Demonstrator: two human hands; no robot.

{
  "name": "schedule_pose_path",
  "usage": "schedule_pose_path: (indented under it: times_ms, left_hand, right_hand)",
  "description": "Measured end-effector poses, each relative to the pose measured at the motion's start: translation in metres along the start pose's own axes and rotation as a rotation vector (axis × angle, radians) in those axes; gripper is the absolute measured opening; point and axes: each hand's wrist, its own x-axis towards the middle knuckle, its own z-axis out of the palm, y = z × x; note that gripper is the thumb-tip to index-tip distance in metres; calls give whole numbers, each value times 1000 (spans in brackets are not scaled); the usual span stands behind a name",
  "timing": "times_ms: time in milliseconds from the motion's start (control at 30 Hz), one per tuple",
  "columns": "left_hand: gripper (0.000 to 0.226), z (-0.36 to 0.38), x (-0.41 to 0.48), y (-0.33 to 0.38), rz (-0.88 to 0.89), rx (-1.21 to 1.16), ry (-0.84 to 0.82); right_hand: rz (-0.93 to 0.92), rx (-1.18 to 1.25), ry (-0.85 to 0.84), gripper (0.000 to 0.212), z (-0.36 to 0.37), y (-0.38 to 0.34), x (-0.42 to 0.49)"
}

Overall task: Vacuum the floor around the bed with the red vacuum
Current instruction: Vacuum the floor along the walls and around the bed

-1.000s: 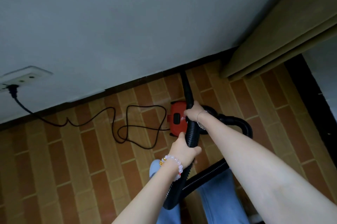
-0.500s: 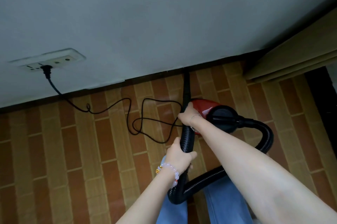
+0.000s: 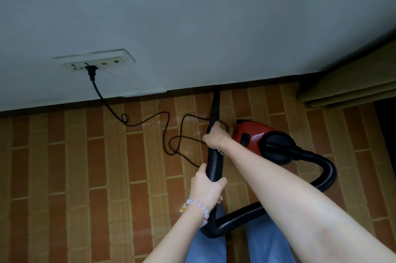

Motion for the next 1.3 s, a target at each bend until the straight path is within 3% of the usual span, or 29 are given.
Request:
schedule_pose_path:
  times_ms: [433, 1300]
  left_hand:
    - [15, -42, -17, -20, -17, -126, 138]
    - [12, -130, -27, -52, -53, -149, 329]
  right_hand:
    - [-67, -148, -117, 77, 44, -52, -23]
    - [-94, -330, -83, 75, 137, -136, -30]
